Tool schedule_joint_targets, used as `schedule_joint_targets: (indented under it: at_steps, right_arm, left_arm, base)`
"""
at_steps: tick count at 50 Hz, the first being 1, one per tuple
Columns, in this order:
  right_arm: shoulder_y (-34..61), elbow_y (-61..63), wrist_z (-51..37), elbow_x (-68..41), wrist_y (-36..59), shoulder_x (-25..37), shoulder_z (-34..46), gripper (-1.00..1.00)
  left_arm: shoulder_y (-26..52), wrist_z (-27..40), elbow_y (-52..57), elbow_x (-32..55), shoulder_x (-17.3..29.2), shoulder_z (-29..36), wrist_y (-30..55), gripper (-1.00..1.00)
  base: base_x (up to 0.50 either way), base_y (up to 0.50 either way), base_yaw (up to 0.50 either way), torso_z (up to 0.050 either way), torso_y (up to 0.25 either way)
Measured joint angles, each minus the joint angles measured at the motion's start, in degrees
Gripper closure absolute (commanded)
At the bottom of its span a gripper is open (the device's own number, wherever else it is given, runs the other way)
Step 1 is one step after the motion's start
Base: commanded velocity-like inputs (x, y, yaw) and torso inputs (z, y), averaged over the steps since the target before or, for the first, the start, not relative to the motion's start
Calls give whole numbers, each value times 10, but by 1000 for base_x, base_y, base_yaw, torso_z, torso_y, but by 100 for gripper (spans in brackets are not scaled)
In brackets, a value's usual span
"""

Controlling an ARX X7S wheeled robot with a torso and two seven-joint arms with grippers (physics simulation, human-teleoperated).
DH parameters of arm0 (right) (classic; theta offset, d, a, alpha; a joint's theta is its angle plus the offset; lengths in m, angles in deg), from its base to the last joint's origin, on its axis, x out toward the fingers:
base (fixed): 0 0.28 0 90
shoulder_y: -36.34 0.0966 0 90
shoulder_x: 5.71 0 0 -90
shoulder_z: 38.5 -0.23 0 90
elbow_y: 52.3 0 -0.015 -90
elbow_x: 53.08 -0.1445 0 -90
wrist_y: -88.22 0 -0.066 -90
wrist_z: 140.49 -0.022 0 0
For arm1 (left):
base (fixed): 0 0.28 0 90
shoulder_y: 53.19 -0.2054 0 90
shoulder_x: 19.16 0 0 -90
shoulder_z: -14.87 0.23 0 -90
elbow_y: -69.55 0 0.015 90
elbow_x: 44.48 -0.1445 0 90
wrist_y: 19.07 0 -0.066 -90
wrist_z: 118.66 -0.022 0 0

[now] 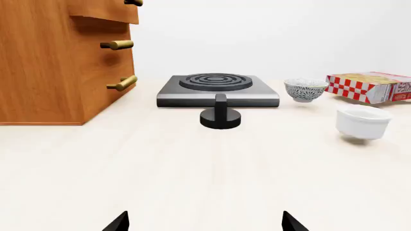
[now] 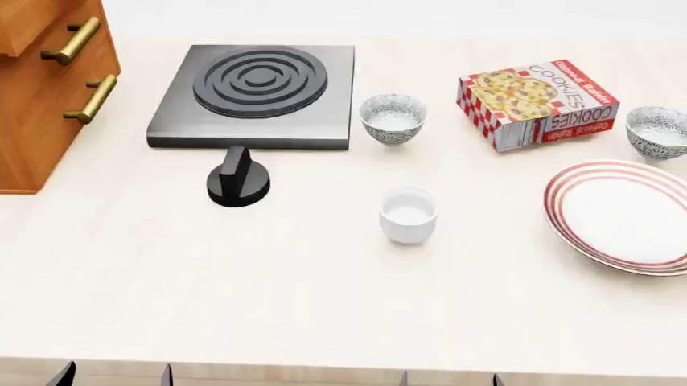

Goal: Pick the akita bowl next to the plate and place it on the plate.

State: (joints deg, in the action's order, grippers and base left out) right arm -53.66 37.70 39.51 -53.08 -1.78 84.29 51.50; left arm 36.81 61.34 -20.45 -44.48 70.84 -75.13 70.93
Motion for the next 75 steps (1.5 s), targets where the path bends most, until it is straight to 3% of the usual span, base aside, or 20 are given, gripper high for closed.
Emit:
schedule_joint_targets:
  at_steps: [12,27,40,59,75]
  right_arm:
    - [0,1,-17,-12,2,13,16,-100]
    - [-9,76,-26,-58,49,34,30,-100]
    - [3,184,-32,-108,129,49,38,-100]
    - [80,336,-60,-214,262,70,2,-100]
    - [113,387,-71,-287,285,78,-40,-100]
  left_arm:
    - [-1,18,5,15,13,14,6,-100]
    - [7,40,136,124,39,-21,115,-100]
    - [33,63,181,190,65,-69,169,-100]
    - [73,82,154,238,105,-149,177,-100]
    - [95,92,82,227,116,-177,137,-100]
  base:
    - [0,0,0,0,0]
    - [0,0,0,0,0]
    - [0,0,0,0,0]
    - [0,0,0,0,0]
    - [0,-14,0,0,0]
